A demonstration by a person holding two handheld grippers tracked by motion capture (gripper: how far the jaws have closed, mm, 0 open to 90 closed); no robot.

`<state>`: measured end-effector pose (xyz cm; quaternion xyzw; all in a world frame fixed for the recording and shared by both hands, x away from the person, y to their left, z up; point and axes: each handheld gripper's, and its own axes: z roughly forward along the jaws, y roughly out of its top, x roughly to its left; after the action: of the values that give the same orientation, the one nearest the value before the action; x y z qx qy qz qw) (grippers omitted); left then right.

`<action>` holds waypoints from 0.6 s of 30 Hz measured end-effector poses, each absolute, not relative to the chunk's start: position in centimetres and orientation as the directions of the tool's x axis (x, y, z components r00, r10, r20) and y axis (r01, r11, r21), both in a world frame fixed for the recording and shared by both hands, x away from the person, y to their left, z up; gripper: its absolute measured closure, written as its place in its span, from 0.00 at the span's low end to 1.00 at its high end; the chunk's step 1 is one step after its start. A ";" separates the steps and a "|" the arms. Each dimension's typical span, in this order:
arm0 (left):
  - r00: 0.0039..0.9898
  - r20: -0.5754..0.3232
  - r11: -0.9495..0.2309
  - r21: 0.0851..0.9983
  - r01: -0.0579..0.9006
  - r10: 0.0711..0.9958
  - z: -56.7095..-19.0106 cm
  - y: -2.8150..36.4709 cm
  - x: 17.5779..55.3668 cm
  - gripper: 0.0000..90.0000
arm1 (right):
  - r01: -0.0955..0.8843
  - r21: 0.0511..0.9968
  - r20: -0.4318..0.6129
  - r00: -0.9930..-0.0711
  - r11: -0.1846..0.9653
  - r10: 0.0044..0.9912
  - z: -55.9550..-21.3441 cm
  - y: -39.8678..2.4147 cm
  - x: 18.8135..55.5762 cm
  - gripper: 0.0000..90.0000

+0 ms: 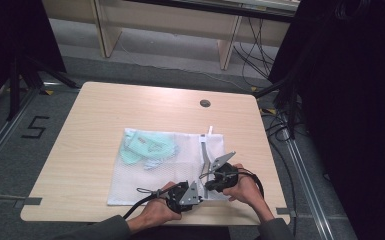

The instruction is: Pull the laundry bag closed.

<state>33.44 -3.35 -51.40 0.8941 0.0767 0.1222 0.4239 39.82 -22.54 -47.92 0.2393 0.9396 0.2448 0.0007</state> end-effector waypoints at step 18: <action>0.965 0.136 -0.634 0.772 0.039 0.224 -51.2 -3.2 33.5 0.99 | 0.439 0.457 0.067 -0.885 0.774 0.462 -48.0 -22.5 41.4 0.97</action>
<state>33.53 -3.24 -51.19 0.8972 0.0733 0.1100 0.4214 41.40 -22.53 -48.03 0.2390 0.9414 0.2366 0.0244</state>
